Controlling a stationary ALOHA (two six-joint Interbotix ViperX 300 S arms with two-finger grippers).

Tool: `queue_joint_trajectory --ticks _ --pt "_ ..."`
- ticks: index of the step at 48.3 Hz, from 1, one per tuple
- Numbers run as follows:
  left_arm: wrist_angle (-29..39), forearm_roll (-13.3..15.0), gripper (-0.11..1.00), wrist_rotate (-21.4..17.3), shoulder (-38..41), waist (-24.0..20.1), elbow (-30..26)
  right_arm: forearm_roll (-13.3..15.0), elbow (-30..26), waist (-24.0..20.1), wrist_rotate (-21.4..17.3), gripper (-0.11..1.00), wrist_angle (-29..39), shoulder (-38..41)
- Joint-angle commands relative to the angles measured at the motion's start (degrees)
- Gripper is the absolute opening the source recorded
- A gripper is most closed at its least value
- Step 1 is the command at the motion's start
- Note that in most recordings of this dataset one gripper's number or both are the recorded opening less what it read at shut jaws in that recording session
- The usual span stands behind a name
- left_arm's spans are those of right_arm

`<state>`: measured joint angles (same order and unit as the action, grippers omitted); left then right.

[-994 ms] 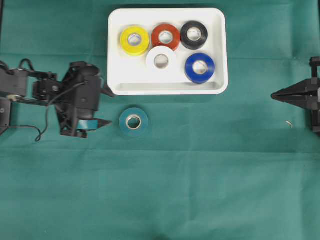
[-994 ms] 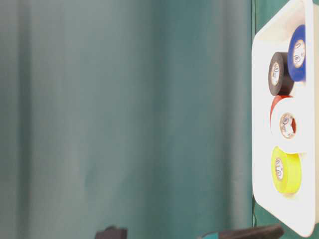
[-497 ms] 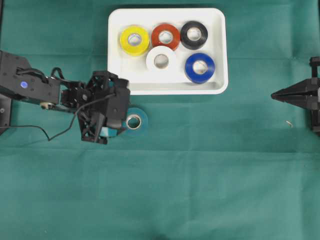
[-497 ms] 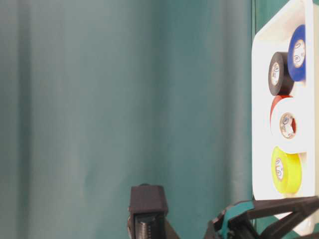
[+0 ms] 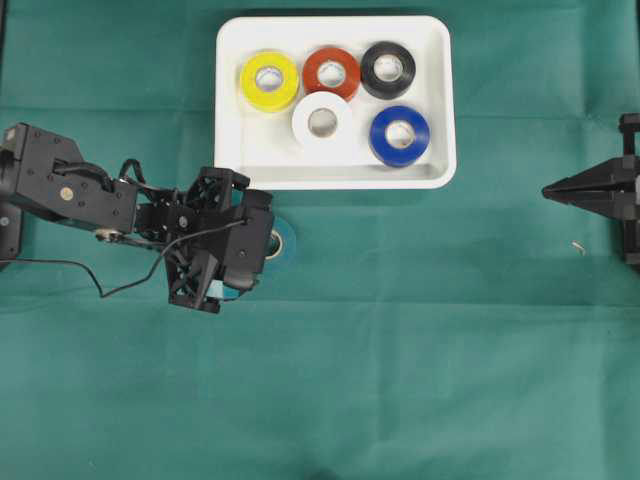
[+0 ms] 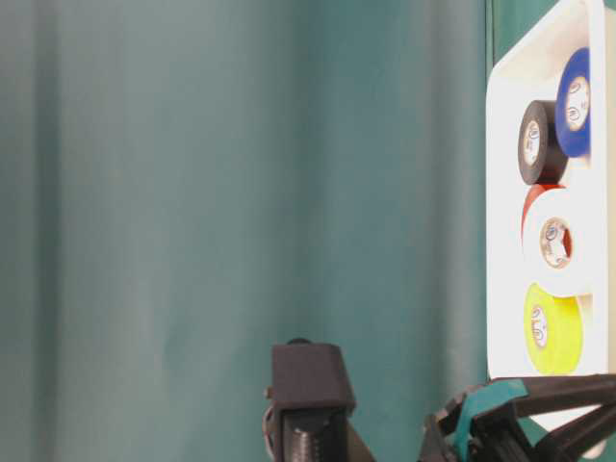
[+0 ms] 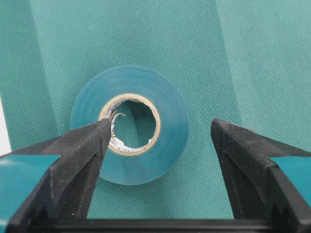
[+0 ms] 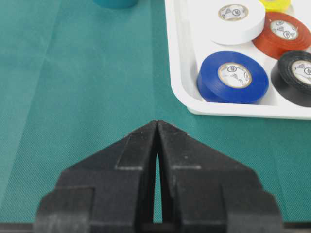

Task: Put the tape into the white case with the left arm.
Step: 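Lower the left gripper into the teal roll's hole and close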

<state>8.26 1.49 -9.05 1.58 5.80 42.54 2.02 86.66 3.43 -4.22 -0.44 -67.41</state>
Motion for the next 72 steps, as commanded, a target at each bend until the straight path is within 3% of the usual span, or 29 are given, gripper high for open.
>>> queue_joint_trajectory --ticks 1,50,59,68,72 --pt "-0.18 0.00 0.81 0.09 -0.26 0.26 -1.23 0.00 -0.62 0.18 -0.09 -0.09 -0.62 0.79" --pt "-0.18 0.00 0.79 0.18 6.15 0.70 -3.96 0.00 -0.62 0.18 -0.09 -0.09 -0.62 0.79" --pt "-0.09 0.00 0.65 0.09 6.15 0.70 -3.96 0.00 -0.62 0.18 -0.09 -0.09 -0.62 0.79" --pt "-0.09 0.00 0.25 -0.26 6.24 1.14 -4.04 0.00 -0.62 0.18 -0.09 -0.09 -0.62 0.88" --pt "-0.09 0.00 0.25 -0.18 6.15 1.14 -3.96 0.00 -0.62 0.18 -0.09 -0.09 -0.62 0.79"
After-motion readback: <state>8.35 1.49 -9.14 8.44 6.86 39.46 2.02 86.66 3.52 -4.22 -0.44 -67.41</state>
